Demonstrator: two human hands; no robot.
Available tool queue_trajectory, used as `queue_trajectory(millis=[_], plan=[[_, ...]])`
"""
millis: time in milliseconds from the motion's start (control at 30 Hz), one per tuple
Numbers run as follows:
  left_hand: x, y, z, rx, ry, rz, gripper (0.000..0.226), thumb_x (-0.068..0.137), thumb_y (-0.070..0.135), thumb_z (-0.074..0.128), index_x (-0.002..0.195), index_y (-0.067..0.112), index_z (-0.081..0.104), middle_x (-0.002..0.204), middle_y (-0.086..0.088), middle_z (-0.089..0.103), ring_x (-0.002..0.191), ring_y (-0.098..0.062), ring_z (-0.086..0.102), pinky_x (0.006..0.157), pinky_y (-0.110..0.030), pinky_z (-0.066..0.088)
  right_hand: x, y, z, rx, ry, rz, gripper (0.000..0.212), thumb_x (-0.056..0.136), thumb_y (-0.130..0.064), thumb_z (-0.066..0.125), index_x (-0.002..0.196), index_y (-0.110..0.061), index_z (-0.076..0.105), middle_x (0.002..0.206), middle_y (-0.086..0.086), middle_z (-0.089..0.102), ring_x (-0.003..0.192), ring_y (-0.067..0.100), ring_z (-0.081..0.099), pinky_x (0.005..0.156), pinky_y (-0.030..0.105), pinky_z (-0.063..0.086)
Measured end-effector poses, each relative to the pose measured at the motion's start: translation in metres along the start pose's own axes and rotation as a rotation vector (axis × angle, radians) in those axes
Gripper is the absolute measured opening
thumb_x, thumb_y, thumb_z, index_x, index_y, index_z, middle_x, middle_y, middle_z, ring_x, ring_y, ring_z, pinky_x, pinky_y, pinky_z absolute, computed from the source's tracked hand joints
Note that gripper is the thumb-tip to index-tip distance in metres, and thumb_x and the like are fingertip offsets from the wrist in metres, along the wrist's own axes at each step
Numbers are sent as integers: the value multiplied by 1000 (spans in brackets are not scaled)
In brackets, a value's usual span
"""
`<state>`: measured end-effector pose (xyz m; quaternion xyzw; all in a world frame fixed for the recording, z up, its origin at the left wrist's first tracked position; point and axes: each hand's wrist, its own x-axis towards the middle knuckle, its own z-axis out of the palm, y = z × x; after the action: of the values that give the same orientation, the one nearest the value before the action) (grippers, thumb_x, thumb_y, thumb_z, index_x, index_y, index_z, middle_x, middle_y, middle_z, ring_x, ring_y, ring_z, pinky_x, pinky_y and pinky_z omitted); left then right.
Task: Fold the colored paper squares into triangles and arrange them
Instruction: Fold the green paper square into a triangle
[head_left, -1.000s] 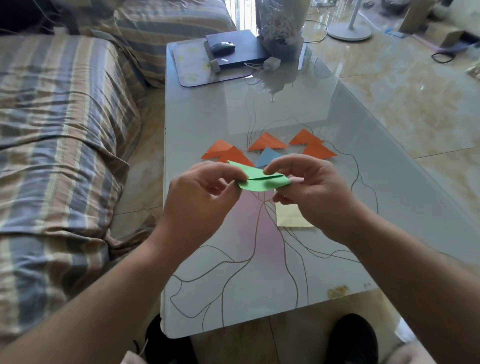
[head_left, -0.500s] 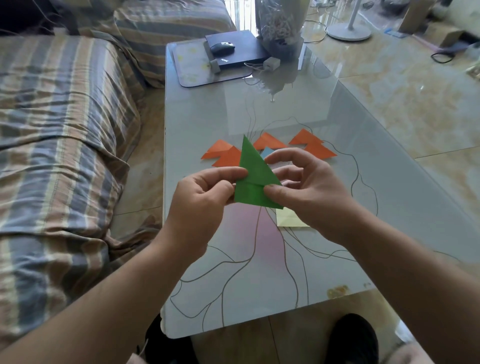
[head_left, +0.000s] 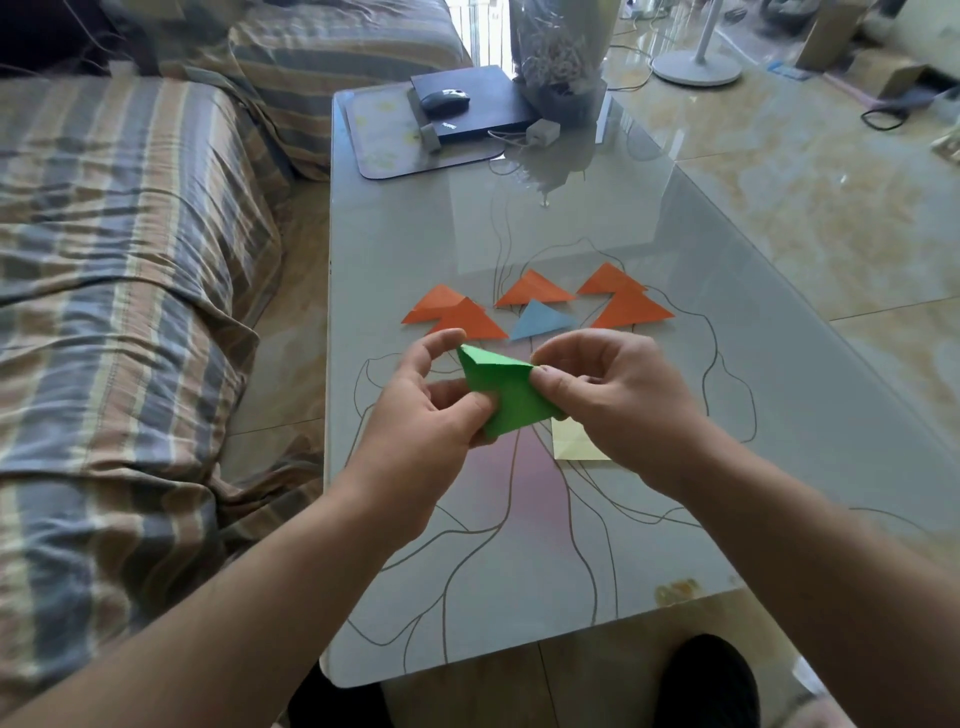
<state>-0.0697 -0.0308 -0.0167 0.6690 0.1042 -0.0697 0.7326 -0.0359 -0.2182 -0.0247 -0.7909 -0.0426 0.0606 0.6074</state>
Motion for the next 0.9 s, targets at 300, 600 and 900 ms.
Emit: queue_trajectory(millis=[300,600,900], plan=[[1,-1,0,41,-33,-87,42,101,0,60,133,24,48,98,-14,79,89,-24,77,75,-32,61,1,-1,-1,11,67,74,16,98,-15,69,104,-29,64,84,7,78,76,25,74,73,41,58],[11,5,-12,27,-46,-94,38,102,-6,48,87,13,77,88,-9,78,80,-19,73,72,-30,60,0,-11,-13,-1,-185,56,24,101,-4,62,87,-19,74,75,-1,68,63,10,62,62,24,48],[10,11,-17,46,-103,-104,47,97,-17,38,93,7,77,87,-10,78,78,-21,74,73,-30,62,1,-11,-17,75,-135,23,22,99,1,62,100,-19,72,82,5,67,75,23,60,69,36,51]])
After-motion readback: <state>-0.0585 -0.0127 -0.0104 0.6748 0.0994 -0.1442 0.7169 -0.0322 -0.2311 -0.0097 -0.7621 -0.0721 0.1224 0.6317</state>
